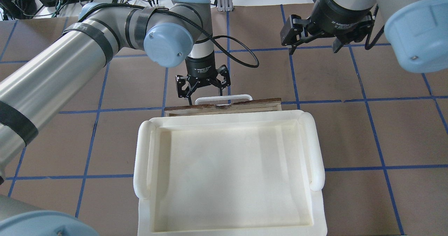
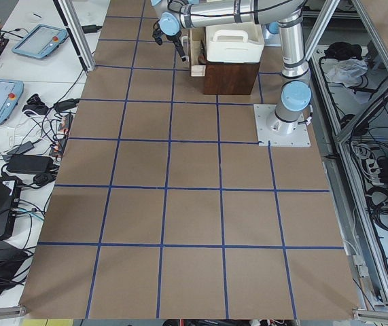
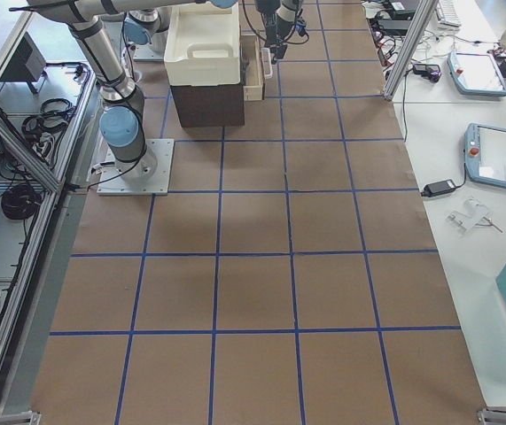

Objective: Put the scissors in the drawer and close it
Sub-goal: 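Push the drawer closed with the left gripper, away from the robot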

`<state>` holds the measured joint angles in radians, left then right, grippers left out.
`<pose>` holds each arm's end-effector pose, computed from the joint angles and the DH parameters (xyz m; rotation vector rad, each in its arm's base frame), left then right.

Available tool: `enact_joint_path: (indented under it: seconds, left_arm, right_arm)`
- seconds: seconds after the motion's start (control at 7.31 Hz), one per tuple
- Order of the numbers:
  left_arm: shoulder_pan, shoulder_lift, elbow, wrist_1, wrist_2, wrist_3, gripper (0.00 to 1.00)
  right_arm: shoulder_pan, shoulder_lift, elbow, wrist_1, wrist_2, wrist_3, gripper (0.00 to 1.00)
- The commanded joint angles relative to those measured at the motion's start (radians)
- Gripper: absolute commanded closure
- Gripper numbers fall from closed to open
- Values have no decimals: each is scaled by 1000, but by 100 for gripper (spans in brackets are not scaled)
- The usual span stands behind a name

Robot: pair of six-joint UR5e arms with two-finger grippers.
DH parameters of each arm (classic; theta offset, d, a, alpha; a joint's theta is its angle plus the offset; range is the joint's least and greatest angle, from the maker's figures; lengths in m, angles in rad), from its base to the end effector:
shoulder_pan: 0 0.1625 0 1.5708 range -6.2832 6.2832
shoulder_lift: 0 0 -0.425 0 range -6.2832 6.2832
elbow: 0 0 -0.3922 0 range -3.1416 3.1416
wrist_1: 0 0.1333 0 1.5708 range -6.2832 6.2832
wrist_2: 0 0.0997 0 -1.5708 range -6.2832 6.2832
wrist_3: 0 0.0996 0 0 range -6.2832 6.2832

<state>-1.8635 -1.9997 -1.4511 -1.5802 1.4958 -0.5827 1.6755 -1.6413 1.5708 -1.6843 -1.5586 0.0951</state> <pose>-0.3119 -0.5472 0.3041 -0.4566 3.0004 0.4899 0.1837 -0.4609 0.5344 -0.0166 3.0983 -0.2825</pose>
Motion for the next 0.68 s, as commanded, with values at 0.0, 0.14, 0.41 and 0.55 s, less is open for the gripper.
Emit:
enact_joint_path:
  seconds: [0.0, 0.14, 0.41, 0.55]
  left_arm:
    - [3, 12, 0, -33, 7, 0, 0]
    - [1, 4, 0, -44, 3, 0, 0]
    - [-2, 9, -5, -84, 0, 0, 0]
    - [-2, 12, -6, -101, 0, 0, 0]
  right_arm:
    - [1, 0, 0, 0, 2, 0, 0]
    - [1, 0, 0, 0, 2, 0, 0]
    - [0, 0, 0, 0, 2, 0, 0]
    - [0, 0, 0, 0, 2, 0, 0]
